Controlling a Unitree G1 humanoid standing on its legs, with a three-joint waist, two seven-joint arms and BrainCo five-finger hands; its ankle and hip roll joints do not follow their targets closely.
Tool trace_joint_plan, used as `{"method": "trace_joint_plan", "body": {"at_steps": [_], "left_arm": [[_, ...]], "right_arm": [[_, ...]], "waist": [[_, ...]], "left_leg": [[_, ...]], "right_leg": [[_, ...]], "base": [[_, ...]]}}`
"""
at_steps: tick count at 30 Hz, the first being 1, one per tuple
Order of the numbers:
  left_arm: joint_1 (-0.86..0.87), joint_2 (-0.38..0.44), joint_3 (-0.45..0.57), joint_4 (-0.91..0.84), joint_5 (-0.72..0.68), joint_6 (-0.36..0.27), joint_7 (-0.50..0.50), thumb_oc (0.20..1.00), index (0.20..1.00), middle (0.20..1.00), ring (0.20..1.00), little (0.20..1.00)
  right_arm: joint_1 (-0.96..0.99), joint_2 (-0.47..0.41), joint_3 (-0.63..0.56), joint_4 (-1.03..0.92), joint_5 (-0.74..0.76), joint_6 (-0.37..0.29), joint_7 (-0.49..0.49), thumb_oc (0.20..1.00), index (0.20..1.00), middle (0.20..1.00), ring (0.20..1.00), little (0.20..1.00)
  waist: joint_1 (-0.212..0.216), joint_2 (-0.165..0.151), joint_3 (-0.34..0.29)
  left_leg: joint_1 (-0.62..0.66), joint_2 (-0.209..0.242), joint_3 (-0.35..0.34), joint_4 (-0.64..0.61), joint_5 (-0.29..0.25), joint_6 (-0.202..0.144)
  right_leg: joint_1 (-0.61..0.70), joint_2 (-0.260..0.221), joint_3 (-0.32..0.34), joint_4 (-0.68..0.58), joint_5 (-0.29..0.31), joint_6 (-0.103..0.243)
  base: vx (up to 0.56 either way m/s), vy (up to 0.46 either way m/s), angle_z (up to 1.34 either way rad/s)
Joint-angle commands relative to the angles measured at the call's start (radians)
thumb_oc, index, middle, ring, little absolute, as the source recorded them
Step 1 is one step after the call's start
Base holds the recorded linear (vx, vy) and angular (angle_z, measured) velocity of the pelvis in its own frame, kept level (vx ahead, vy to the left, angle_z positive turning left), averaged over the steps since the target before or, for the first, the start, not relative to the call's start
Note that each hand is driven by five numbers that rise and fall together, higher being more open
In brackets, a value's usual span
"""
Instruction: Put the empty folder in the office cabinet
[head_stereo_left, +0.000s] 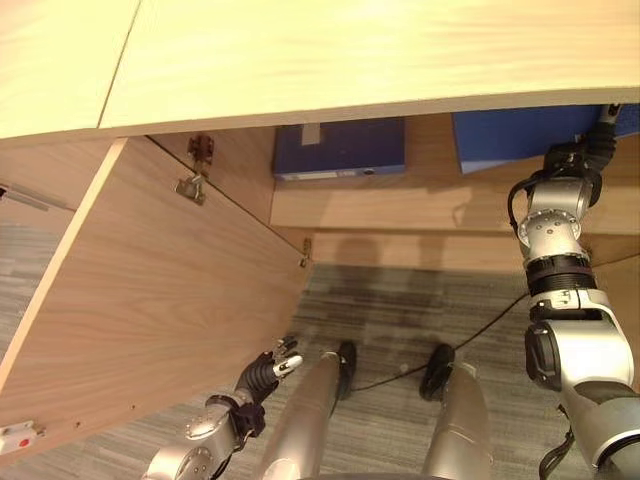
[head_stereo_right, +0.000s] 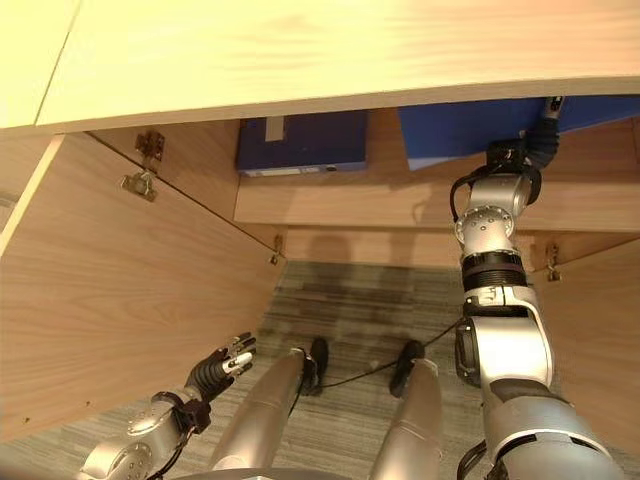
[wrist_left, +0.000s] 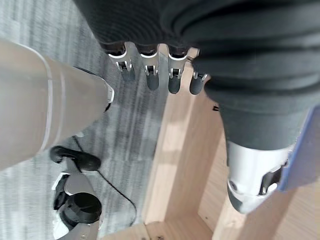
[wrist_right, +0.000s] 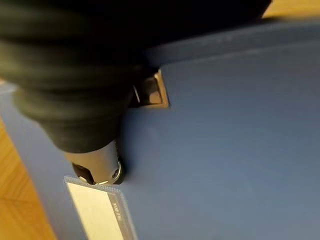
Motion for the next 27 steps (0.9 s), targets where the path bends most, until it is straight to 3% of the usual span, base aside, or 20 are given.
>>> {"method": "trace_joint_plan", "body": {"at_steps": [1, 4, 8, 15, 19, 27], "left_arm": [[0.034, 0.084, -0.015, -0.058, -0.037, -0.028, 0.022, 1.000, 1.000, 1.000, 1.000, 1.000], [0.032, 0.101, -0.023, -0.066, -0.047, -0.028, 0.051, 1.000, 1.000, 1.000, 1.000, 1.000], [0.028, 0.113, -0.030, -0.079, -0.050, -0.033, 0.064, 1.000, 1.000, 1.000, 1.000, 1.000], [-0.008, 0.120, -0.059, -0.106, -0.065, -0.058, 0.106, 1.000, 1.000, 1.000, 1.000, 1.000], [-0.012, 0.126, -0.059, -0.113, -0.072, -0.072, 0.110, 1.000, 1.000, 1.000, 1.000, 1.000], [-0.017, 0.134, -0.058, -0.116, -0.089, -0.081, 0.120, 1.000, 1.000, 1.000, 1.000, 1.000]], "right_arm": [[-0.169, -0.139, -0.009, 0.004, -0.017, -0.049, -0.032, 0.200, 0.200, 0.200, 0.200, 0.200], [-0.240, -0.177, 0.012, 0.123, -0.057, -0.008, -0.107, 0.200, 0.200, 0.200, 0.200, 0.200], [-0.265, -0.184, 0.015, 0.163, -0.067, -0.005, -0.141, 0.200, 0.200, 0.200, 0.200, 0.200], [-0.215, -0.034, -0.040, 0.044, -0.077, -0.082, -0.219, 0.200, 0.200, 0.200, 0.200, 0.200], [-0.183, -0.009, -0.040, -0.004, -0.110, -0.084, -0.237, 0.200, 0.200, 0.200, 0.200, 0.200], [-0.164, 0.015, -0.029, -0.020, -0.112, -0.089, -0.230, 0.200, 0.200, 0.200, 0.200, 0.200]], "waist": [[0.019, -0.030, -0.039], [0.023, -0.032, -0.046], [0.022, -0.028, -0.050], [0.024, 0.006, -0.018], [0.029, 0.025, 0.004], [0.031, 0.033, 0.012]], "left_leg": [[-0.013, 0.035, -0.011, -0.053, 0.007, -0.006], [-0.048, 0.038, -0.015, -0.034, 0.006, -0.006], [-0.074, 0.041, -0.020, -0.021, 0.004, -0.006], [-0.160, 0.050, -0.027, 0.039, -0.002, 0.000], [-0.195, 0.050, -0.024, 0.060, -0.003, 0.007], [-0.216, 0.055, -0.014, 0.057, 0.002, 0.007]], "right_leg": [[0.069, -0.041, 0.082, 0.009, -0.105, -0.054], [0.044, -0.046, 0.085, 0.032, -0.116, -0.064], [0.021, -0.048, 0.086, 0.047, -0.122, -0.068], [-0.041, -0.049, 0.085, 0.101, -0.136, -0.074], [-0.079, -0.050, 0.100, 0.126, -0.138, -0.074], [-0.106, -0.044, 0.101, 0.122, -0.125, -0.066]], "base": [[-0.01, -0.013, 0.05], [-0.02, -0.017, 0.07], [-0.01, -0.007, 0.05], [-0.03, -0.015, 0.01], [-0.03, 0.001, 0.05], [0.00, 0.000, 0.00]]}}
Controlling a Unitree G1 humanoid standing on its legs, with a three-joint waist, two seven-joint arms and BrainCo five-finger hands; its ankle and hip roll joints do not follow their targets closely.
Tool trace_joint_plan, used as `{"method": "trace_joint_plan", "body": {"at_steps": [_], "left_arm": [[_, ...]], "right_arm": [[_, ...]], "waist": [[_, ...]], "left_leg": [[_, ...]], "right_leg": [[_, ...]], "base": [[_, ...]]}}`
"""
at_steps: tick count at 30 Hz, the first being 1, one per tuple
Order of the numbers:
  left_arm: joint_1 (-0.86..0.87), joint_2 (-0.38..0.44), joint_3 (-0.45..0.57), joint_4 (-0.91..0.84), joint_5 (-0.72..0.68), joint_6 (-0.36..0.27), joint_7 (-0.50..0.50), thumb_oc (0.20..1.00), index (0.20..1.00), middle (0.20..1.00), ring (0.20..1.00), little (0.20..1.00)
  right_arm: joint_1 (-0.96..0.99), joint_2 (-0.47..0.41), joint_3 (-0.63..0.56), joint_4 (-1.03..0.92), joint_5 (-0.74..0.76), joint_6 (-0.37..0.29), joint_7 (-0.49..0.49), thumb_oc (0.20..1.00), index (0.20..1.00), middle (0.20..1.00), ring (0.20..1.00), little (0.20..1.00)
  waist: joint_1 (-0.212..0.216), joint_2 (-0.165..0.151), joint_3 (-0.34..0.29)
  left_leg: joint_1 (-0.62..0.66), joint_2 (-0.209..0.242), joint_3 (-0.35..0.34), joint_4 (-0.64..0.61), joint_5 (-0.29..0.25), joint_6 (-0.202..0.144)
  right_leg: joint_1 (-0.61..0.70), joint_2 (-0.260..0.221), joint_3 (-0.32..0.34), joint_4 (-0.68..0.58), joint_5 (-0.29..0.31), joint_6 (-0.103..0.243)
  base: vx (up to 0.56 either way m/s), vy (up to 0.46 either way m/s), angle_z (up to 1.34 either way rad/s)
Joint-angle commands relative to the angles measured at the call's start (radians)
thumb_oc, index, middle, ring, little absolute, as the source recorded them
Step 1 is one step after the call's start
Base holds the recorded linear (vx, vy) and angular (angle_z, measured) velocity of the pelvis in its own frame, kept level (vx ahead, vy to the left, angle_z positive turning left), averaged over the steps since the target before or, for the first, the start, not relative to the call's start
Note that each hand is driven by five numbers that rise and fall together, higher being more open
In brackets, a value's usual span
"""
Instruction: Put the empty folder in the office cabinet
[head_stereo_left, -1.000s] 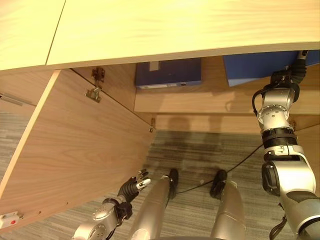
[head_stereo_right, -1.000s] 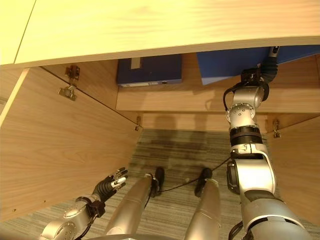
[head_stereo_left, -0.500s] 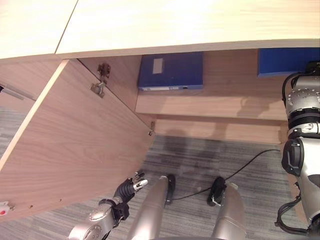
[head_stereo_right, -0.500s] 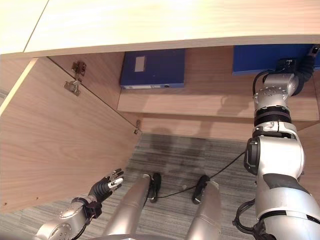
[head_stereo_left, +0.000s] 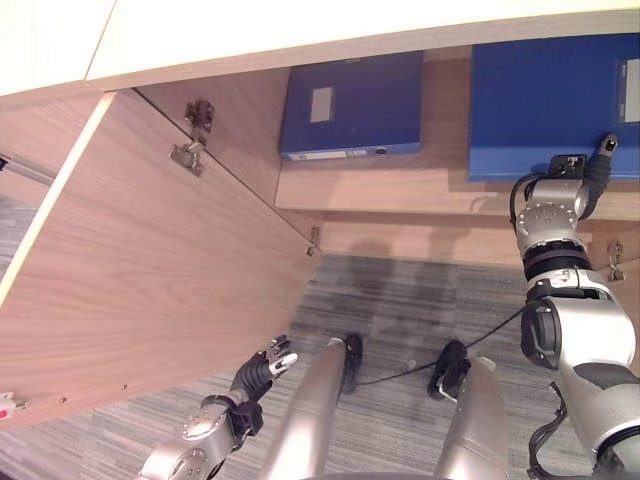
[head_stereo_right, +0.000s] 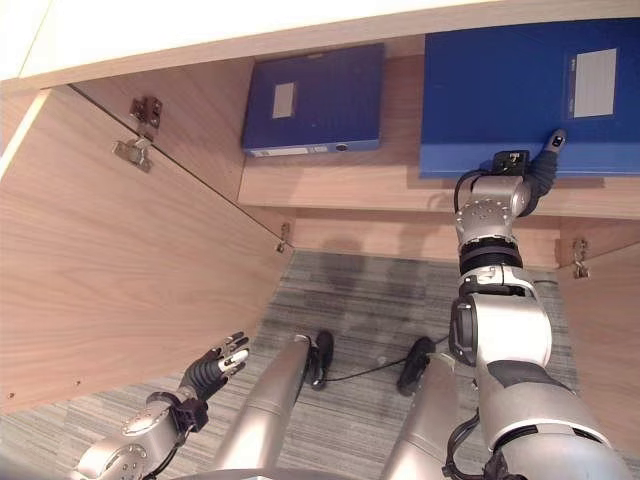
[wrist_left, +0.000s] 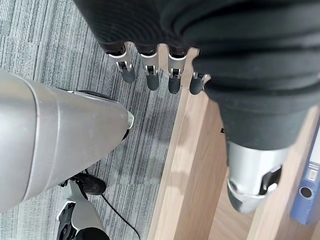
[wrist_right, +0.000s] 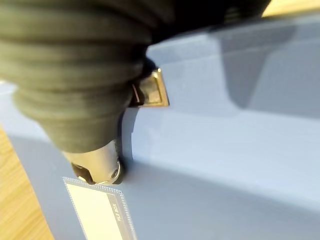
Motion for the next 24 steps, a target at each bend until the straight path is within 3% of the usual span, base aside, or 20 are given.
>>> {"method": "trace_joint_plan", "body": {"at_steps": [1, 16, 24], "left_arm": [[0.008, 0.080, 0.010, -0.085, -0.033, -0.041, 0.003, 1.000, 1.000, 1.000, 1.000, 1.000], [0.027, 0.107, 0.011, -0.089, -0.041, -0.047, 0.004, 1.000, 1.000, 1.000, 1.000, 1.000], [0.026, 0.127, 0.008, -0.098, -0.046, -0.047, 0.005, 1.000, 1.000, 1.000, 1.000, 1.000]], "right_arm": [[-0.076, -0.031, 0.024, -0.165, -0.067, -0.063, 0.034, 0.200, 0.200, 0.200, 0.200, 0.200], [-0.128, -0.063, 0.040, -0.148, -0.049, -0.079, 0.037, 0.200, 0.200, 0.200, 0.200, 0.200], [-0.177, -0.100, 0.084, -0.100, -0.040, -0.047, 0.050, 0.200, 0.200, 0.200, 0.200, 0.200]], "waist": [[0.009, -0.007, 0.059], [0.022, 0.005, 0.077], [0.031, 0.013, 0.084]], "left_leg": [[0.016, 0.051, 0.012, -0.100, 0.022, -0.002], [0.022, 0.050, 0.034, -0.130, 0.027, -0.004], [0.005, 0.047, 0.034, -0.136, 0.037, -0.006]], "right_leg": [[0.097, -0.028, 0.099, -0.003, -0.097, -0.051], [0.095, -0.032, 0.100, -0.035, -0.073, -0.020], [0.074, -0.034, 0.098, -0.023, -0.077, -0.018]], "base": [[0.00, 0.000, 0.00], [0.00, -0.001, 0.00], [0.00, 0.000, 0.00]]}}
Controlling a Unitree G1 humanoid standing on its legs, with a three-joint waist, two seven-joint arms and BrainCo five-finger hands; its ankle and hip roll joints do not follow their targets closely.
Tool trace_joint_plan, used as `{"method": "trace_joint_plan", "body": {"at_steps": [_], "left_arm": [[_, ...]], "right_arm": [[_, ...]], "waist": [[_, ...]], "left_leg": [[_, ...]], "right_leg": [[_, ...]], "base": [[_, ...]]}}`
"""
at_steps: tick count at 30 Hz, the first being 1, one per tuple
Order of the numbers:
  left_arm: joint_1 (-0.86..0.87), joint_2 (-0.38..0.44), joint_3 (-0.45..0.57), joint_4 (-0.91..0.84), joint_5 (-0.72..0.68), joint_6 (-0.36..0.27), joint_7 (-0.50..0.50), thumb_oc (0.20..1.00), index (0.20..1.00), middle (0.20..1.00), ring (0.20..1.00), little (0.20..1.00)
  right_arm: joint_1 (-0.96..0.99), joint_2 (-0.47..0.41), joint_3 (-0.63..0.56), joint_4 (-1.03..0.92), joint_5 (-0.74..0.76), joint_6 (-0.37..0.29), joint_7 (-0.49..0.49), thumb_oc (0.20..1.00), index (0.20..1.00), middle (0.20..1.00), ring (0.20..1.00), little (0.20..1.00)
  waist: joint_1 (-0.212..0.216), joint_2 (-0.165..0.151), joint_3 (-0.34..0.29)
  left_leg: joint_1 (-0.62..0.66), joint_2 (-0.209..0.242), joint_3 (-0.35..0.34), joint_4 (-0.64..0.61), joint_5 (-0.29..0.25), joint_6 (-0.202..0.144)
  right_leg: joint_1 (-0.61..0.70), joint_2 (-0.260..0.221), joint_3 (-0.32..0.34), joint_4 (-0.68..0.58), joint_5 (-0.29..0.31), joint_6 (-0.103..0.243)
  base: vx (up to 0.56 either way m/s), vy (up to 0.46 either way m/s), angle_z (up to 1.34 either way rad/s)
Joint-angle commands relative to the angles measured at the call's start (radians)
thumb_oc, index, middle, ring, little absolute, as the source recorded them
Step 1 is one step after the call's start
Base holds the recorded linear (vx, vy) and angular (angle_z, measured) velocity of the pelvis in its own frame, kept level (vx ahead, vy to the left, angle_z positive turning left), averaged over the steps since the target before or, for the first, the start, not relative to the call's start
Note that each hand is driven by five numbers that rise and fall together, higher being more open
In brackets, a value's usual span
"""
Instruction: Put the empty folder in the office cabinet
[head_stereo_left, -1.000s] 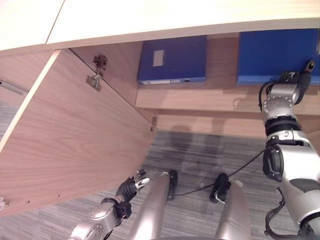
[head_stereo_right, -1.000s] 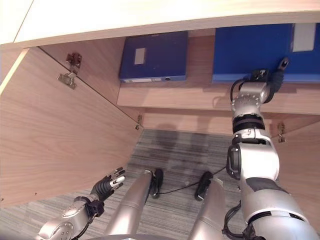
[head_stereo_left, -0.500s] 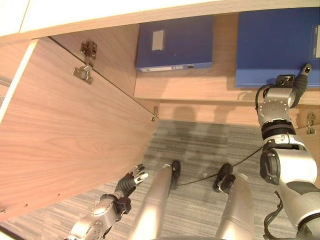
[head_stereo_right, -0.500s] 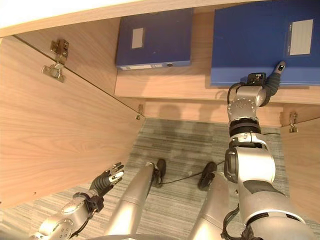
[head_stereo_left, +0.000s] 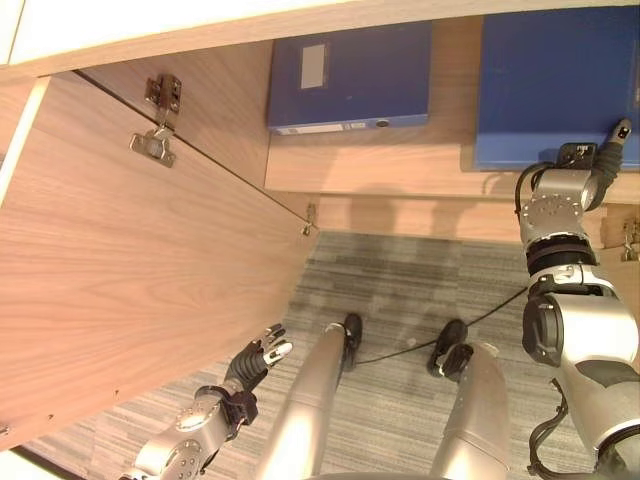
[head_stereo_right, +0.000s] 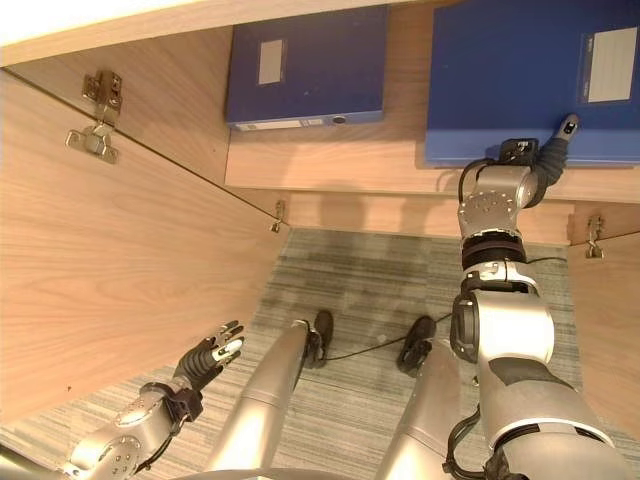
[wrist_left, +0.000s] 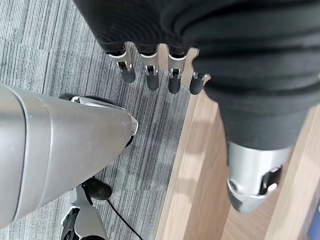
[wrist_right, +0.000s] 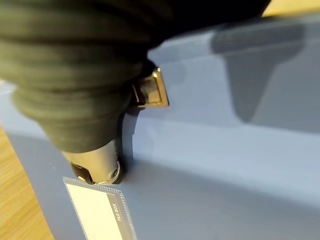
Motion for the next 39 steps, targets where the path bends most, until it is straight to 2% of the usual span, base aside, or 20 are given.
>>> {"method": "trace_joint_plan", "body": {"at_steps": [1, 2, 3, 12, 17, 22, 24, 26, 30, 33, 36, 37, 39], "left_arm": [[0.038, 0.080, 0.002, -0.079, -0.009, -0.023, 0.002, 1.000, 1.000, 1.000, 1.000, 1.000], [0.043, 0.088, 0.005, -0.080, -0.011, -0.021, 0.000, 1.000, 1.000, 1.000, 1.000, 1.000], [0.043, 0.088, 0.006, -0.080, -0.012, -0.021, -0.001, 1.000, 1.000, 1.000, 1.000, 1.000], [0.084, 0.122, 0.037, -0.069, -0.022, -0.005, -0.015, 1.000, 1.000, 1.000, 1.000, 1.000], [0.092, 0.134, 0.047, -0.058, -0.021, 0.000, -0.019, 1.000, 1.000, 1.000, 1.000, 1.000], [0.096, 0.134, 0.060, -0.049, -0.013, 0.011, -0.030, 1.000, 1.000, 1.000, 1.000, 1.000], [0.100, 0.133, 0.066, -0.044, -0.013, 0.015, -0.038, 1.000, 1.000, 1.000, 1.000, 1.000], [0.107, 0.152, 0.072, -0.044, -0.006, 0.017, -0.063, 1.000, 1.000, 1.000, 1.000, 1.000], [0.127, 0.191, 0.086, -0.053, 0.017, 0.021, -0.085, 1.000, 1.000, 1.000, 1.000, 1.000], [0.137, 0.208, 0.094, -0.060, 0.033, 0.031, -0.104, 1.000, 1.000, 1.000, 1.000, 1.000], [0.153, 0.244, 0.107, -0.056, 0.055, 0.047, -0.140, 1.000, 1.000, 1.000, 1.000, 1.000], [0.153, 0.243, 0.107, -0.056, 0.056, 0.047, -0.141, 1.000, 1.000, 1.000, 1.000, 1.000], [0.174, 0.247, 0.120, -0.052, 0.069, 0.044, -0.164, 1.000, 1.000, 1.000, 1.000, 1.000]], "right_arm": [[-0.125, -0.087, 0.081, -0.065, -0.038, -0.024, 0.048, 0.200, 0.200, 0.200, 0.200, 0.200], [-0.152, -0.108, 0.120, 0.013, -0.020, 0.028, 0.075, 0.583, 0.583, 0.583, 0.583, 0.583], [-0.156, -0.111, 0.122, 0.019, -0.017, 0.031, 0.079, 1.000, 1.000, 1.000, 1.000, 1.000], [-0.242, -0.170, 0.242, 0.221, 0.058, 0.175, 0.218, 1.000, 1.000, 1.000, 1.000, 1.000], [-0.269, -0.188, 0.283, 0.275, 0.064, 0.209, 0.248, 1.000, 1.000, 1.000, 1.000, 1.000], [-0.260, -0.168, 0.301, 0.284, 0.074, 0.237, 0.283, 1.000, 1.000, 1.000, 1.000, 1.000], [-0.261, -0.162, 0.330, 0.303, 0.046, 0.272, 0.300, 1.000, 1.000, 1.000, 1.000, 1.000], [-0.292, -0.176, 0.460, 0.406, -0.134, 0.420, 0.343, 1.000, 1.000, 1.000, 1.000, 1.000], [-0.344, -0.208, 0.639, 0.485, -0.427, 0.542, 0.428, 1.000, 1.000, 1.000, 1.000, 1.000], [-0.361, -0.216, 0.709, 0.508, -0.536, 0.574, 0.479, 1.000, 1.000, 1.000, 1.000, 1.000], [-0.384, -0.226, 0.828, 0.513, -0.709, 0.591, 0.548, 1.000, 1.000, 1.000, 1.000, 1.000], [-0.387, -0.226, 0.830, 0.515, -0.711, 0.591, 0.550, 1.000, 1.000, 1.000, 1.000, 1.000], [-0.397, -0.240, 0.929, 0.496, -0.867, 0.589, 0.582, 1.000, 1.000, 1.000, 1.000, 1.000]], "waist": [[0.023, 0.012, 0.000], [0.026, 0.011, 0.000], [0.025, 0.011, 0.000], [0.040, 0.000, 0.004], [0.045, -0.005, 0.005], [0.049, -0.014, 0.006], [0.053, -0.017, 0.005], [0.061, -0.024, 0.006], [0.062, -0.033, 0.010], [0.064, -0.034, 0.008], [0.066, -0.042, 0.000], [0.066, -0.040, 0.001], [0.065, -0.043, -0.003]], "left_leg": [[0.010, 0.046, 0.016, -0.117, 0.049, -0.010], [0.006, 0.047, 0.018, -0.113, 0.048, -0.011], [0.005, 0.047, 0.018, -0.112, 0.047, -0.011], [-0.017, 0.054, 0.021, -0.105, 0.052, -0.018], [-0.024, 0.054, 0.016, -0.103, 0.057, -0.020], [-0.017, 0.052, 0.016, -0.117, 0.061, -0.019], [-0.016, 0.053, 0.016, -0.121, 0.062, -0.019], [-0.020, 0.051, 0.016, -0.119, 0.064, -0.015], [-0.026, 0.052, 0.020, -0.117, 0.066, -0.008], [-0.025, 0.052, 0.021, -0.117, 0.065, -0.006], [-0.016, 0.050, 0.023, -0.124, 0.068, -0.001], [-0.016, 0.050, 0.024, -0.124, 0.068, -0.001], [-0.005, 0.050, 0.028, -0.133, 0.070, 0.001]], "right_leg": [[0.096, -0.032, 0.090, -0.017, -0.071, -0.005], [0.089, -0.033, 0.091, -0.007, -0.073, -0.007], [0.088, -0.033, 0.091, -0.007, -0.074, -0.007], [0.076, -0.034, 0.070, 0.013, -0.079, -0.003], [0.074, -0.034, 0.058, 0.017, -0.082, -0.001], [0.078, -0.028, 0.053, 0.014, -0.083, -0.002], [0.076, -0.026, 0.054, 0.011, -0.082, -0.003], [0.070, -0.028, 0.055, 0.007, -0.074, -0.005], [0.061, -0.030, 0.055, 0.006, -0.067, -0.008], [0.060, -0.030, 0.054, 0.005, -0.066, -0.010], [0.062, -0.031, 0.053, 0.002, -0.065, -0.012], [0.062, -0.031, 0.053, 0.002, -0.065, -0.012], [0.068, -0.031, 0.055, -0.009, -0.060, -0.013]], "base": [[0.00, 0.000, 0.00], [0.00, 0.000, 0.00], [0.00, 0.000, 0.00], [0.00, -0.011, 0.01], [-0.01, -0.023, 0.03], [0.00, 0.000, 0.00], [0.00, 0.000, 0.00], [0.00, 0.000, 0.00], [0.00, 0.000, 0.00], [0.00, 0.000, 0.00], [0.00, 0.000, 0.00], [0.00, 0.000, 0.00], [0.00, 0.000, 0.00]]}}
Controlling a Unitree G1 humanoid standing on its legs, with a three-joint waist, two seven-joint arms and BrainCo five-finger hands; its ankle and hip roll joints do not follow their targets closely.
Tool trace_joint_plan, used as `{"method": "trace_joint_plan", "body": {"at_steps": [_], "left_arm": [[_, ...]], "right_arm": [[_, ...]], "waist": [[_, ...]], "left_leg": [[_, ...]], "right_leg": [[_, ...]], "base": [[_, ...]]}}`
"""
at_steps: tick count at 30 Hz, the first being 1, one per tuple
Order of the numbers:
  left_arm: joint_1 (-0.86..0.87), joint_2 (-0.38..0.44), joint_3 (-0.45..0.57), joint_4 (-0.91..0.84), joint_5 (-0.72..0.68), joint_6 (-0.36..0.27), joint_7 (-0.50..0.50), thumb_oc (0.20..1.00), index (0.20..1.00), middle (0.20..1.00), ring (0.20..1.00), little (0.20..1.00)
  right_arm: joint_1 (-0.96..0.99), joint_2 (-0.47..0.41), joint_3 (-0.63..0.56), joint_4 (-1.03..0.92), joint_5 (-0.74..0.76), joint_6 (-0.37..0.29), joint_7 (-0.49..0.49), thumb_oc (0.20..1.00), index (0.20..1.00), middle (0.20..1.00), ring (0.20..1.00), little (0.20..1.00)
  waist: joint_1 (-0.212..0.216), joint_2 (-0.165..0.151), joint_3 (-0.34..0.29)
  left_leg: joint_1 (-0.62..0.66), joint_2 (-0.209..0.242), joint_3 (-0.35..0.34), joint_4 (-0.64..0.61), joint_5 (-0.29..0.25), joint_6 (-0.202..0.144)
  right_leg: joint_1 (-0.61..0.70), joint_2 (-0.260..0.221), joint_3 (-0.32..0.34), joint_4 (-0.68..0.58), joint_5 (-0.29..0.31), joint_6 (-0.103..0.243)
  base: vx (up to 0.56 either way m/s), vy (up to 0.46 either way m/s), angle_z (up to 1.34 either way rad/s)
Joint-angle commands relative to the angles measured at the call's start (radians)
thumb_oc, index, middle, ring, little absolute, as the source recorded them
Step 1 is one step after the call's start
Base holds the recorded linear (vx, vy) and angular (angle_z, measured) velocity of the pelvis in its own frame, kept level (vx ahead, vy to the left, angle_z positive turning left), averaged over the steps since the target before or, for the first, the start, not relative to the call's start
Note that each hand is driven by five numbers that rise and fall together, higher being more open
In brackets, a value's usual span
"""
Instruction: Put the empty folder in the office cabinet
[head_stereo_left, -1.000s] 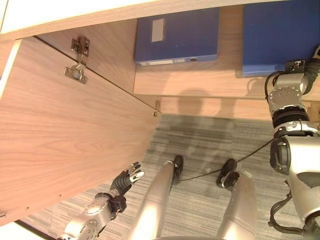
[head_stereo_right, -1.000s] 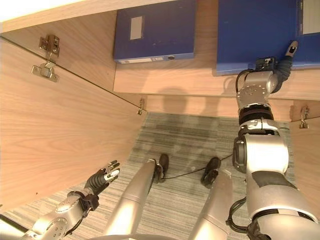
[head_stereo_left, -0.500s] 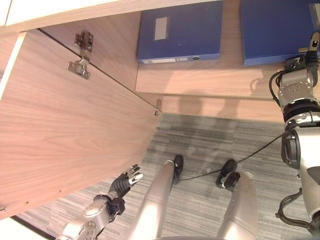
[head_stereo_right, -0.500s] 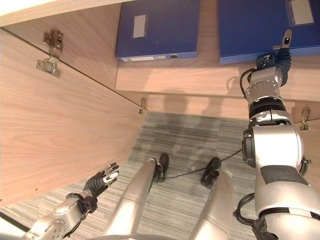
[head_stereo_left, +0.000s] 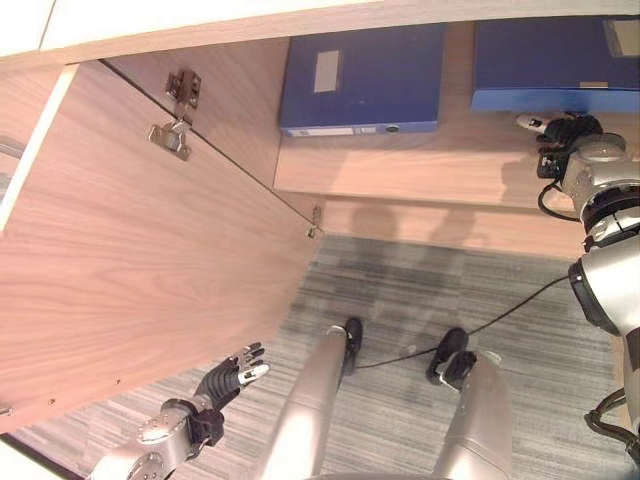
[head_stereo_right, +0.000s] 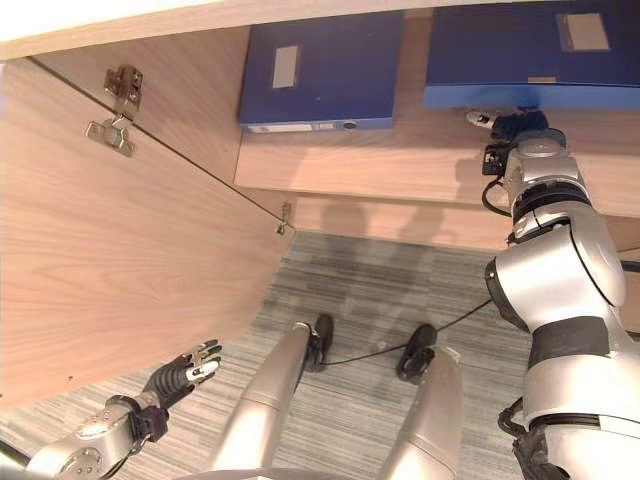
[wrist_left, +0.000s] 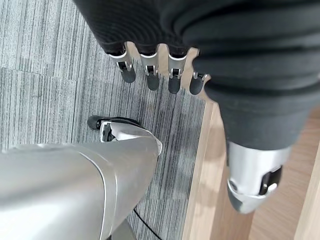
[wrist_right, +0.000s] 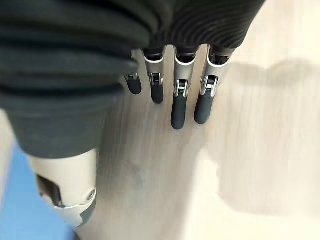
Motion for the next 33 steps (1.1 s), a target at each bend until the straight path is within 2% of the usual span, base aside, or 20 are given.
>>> {"method": "trace_joint_plan", "body": {"at_steps": [1, 3, 5, 8, 10, 11, 12, 13, 14, 16, 17, 18, 23, 24, 33], "left_arm": [[0.090, 0.093, 0.069, -0.055, 0.041, -0.005, -0.027, 1.000, 1.000, 1.000, 1.000, 1.000], [0.095, 0.095, 0.073, -0.054, 0.045, -0.006, -0.031, 1.000, 1.000, 1.000, 1.000, 1.000], [0.109, 0.086, 0.096, -0.059, 0.055, -0.020, -0.039, 1.000, 1.000, 1.000, 1.000, 1.000], [0.120, 0.081, 0.109, -0.059, 0.063, -0.025, -0.049, 1.000, 1.000, 1.000, 1.000, 1.000], [0.136, 0.084, 0.127, -0.066, 0.059, -0.024, -0.060, 1.000, 1.000, 1.000, 1.000, 1.000], [0.136, 0.083, 0.128, -0.066, 0.059, -0.024, -0.060, 1.000, 1.000, 1.000, 1.000, 1.000], [0.137, 0.075, 0.142, -0.076, 0.060, -0.026, -0.062, 1.000, 1.000, 1.000, 1.000, 1.000], [0.139, 0.072, 0.159, -0.093, 0.071, -0.026, -0.073, 1.000, 1.000, 1.000, 1.000, 1.000], [0.140, 0.072, 0.164, -0.098, 0.073, -0.023, -0.076, 1.000, 1.000, 1.000, 1.000, 1.000], [0.125, 0.081, 0.170, -0.134, 0.078, -0.010, -0.095, 1.000, 1.000, 1.000, 1.000, 1.000], [0.125, 0.082, 0.170, -0.135, 0.078, -0.009, -0.094, 1.000, 1.000, 1.000, 1.000, 1.000], [0.075, 0.083, 0.149, -0.153, 0.078, 0.003, -0.119, 1.000, 1.000, 1.000, 1.000, 1.000], [0.024, 0.054, 0.120, -0.141, 0.092, 0.011, -0.136, 1.000, 1.000, 1.000, 1.000, 1.000], [0.007, 0.040, 0.122, -0.139, 0.102, 0.015, -0.140, 1.000, 1.000, 1.000, 1.000, 1.000], [-0.010, -0.029, 0.148, -0.114, 0.153, 0.032, -0.149, 1.000, 1.000, 1.000, 1.000, 1.000]], "right_arm": [[-0.101, -0.032, 0.057, -0.017, -0.136, -0.014, 0.035, 1.000, 1.000, 1.000, 1.000, 1.000], [-0.099, -0.037, 0.090, -0.020, -0.194, -0.018, 0.043, 1.000, 1.000, 1.000, 1.000, 1.000], [-0.100, -0.049, 0.194, -0.091, -0.375, -0.046, 0.042, 1.000, 1.000, 1.000, 1.000, 1.000], [-0.089, -0.064, 0.214, -0.146, -0.393, -0.057, 0.049, 1.000, 1.000, 1.000, 1.000, 1.000], [-0.095, -0.082, 0.282, -0.183, -0.489, -0.063, 0.077, 1.000, 1.000, 1.000, 1.000, 1.000], [-0.096, -0.082, 0.283, -0.184, -0.490, -0.062, 0.078, 1.000, 1.000, 1.000, 1.000, 1.000], [-0.091, -0.087, 0.349, -0.236, -0.606, -0.063, 0.104, 1.000, 1.000, 1.000, 1.000, 1.000], [-0.081, -0.099, 0.384, -0.290, -0.651, -0.068, 0.146, 1.000, 1.000, 1.000, 1.000, 1.000], [-0.075, -0.101, 0.394, -0.321, -0.650, -0.064, 0.164, 1.000, 1.000, 1.000, 1.000, 1.000], [-0.034, -0.106, 0.438, -0.381, -0.654, -0.060, 0.266, 1.000, 1.000, 1.000, 1.000, 1.000], [-0.034, -0.107, 0.438, -0.382, -0.654, -0.059, 0.267, 1.000, 1.000, 1.000, 1.000, 1.000], [0.001, -0.076, 0.453, -0.391, -0.647, -0.040, 0.367, 1.000, 1.000, 1.000, 1.000, 1.000], [0.054, -0.040, 0.388, -0.347, -0.639, -0.032, 0.384, 1.000, 1.000, 1.000, 1.000, 1.000], [0.080, -0.029, 0.353, -0.323, -0.657, -0.028, 0.396, 1.000, 1.000, 1.000, 1.000, 1.000], [0.192, -0.001, 0.230, -0.250, -0.755, -0.017, 0.409, 1.000, 1.000, 1.000, 1.000, 1.000]], "waist": [[0.038, -0.012, 0.043], [0.038, -0.014, 0.041], [0.029, -0.019, 0.039], [0.026, -0.020, 0.038], [0.022, -0.023, 0.038], [0.021, -0.021, 0.039], [0.017, -0.021, 0.038], [0.017, -0.021, 0.034], [0.017, -0.022, 0.034], [0.023, -0.023, 0.034], [0.024, -0.021, 0.037], [0.027, -0.020, 0.044], [0.033, -0.007, 0.054], [0.034, 0.001, 0.059], [0.028, 0.022, 0.077]], "left_leg": [[0.014, 0.051, 0.037, -0.143, 0.062, 0.015], [0.016, 0.051, 0.037, -0.145, 0.062, 0.016], [0.029, 0.054, 0.038, -0.161, 0.066, 0.016], [0.035, 0.054, 0.039, -0.169, 0.069, 0.015], [0.042, 0.060, 0.038, -0.178, 0.070, 0.013], [0.043, 0.060, 0.038, -0.179, 0.071, 0.013], [0.053, 0.060, 0.041, -0.189, 0.073, 0.014], [0.071, 0.057, 0.047, -0.207, 0.076, 0.014], [0.082, 0.056, 0.049, -0.216, 0.079, 0.014], [0.135, 0.056, 0.050, -0.264, 0.093, 0.011], [0.141, 0.057, 0.050, -0.268, 0.095, 0.011], [0.226, 0.060, 0.044, -0.322, 0.109, 0.004], [0.329, 0.063, 0.032, -0.379, 0.121, -0.001], [0.386, 0.061, 0.028, -0.412, 0.125, -0.005], [0.591, 0.059, 0.011, -0.535, 0.150, -0.018]], "right_leg": [[0.080, -0.024, 0.064, -0.024, -0.058, -0.017], [0.081, -0.024, 0.064, -0.028, -0.056, -0.016], [0.090, -0.020, 0.062, -0.046, -0.048, -0.014], [0.096, -0.018, 0.061, -0.056, -0.042, -0.011], [0.104, -0.020, 0.059, -0.073, -0.033, -0.007], [0.105, -0.019, 0.059, -0.074, -0.032, -0.007], [0.110, -0.023, 0.061, -0.087, -0.021, -0.003], [0.120, -0.025, 0.066, -0.106, -0.012, 0.003], [0.127, -0.026, 0.067, -0.113, -0.008, 0.005], [0.171, -0.029, 0.064, -0.160, 0.016, 0.022], [0.178, -0.029, 0.062, -0.165, 0.019, 0.022], [0.270, -0.025, 0.039, -0.236, 0.053, 0.046], [0.396, -0.023, 0.016, -0.332, 0.096, 0.068], [0.458, -0.025, 0.007, -0.376, 0.115, 0.080], [0.684, -0.017, -0.028, -0.545, 0.175, 0.110]], "base": [[0.00, 0.000, 0.00], [0.00, 0.000, 0.00], [-0.01, 0.007, -0.02], [0.00, 0.004, -0.08], [0.00, 0.005, -0.03], [-0.01, 0.023, -0.03], [-0.01, 0.033, -0.05], [-0.01, 0.037, -0.06], [-0.03, 0.034, -0.08], [-0.03, 0.013, -0.09], [-0.03, -0.019, -0.10], [-0.03, -0.017, -0.10], [-0.03, -0.020, -0.09], [-0.02, -0.021, -0.05], [0.01, -0.025, 0.01]]}}
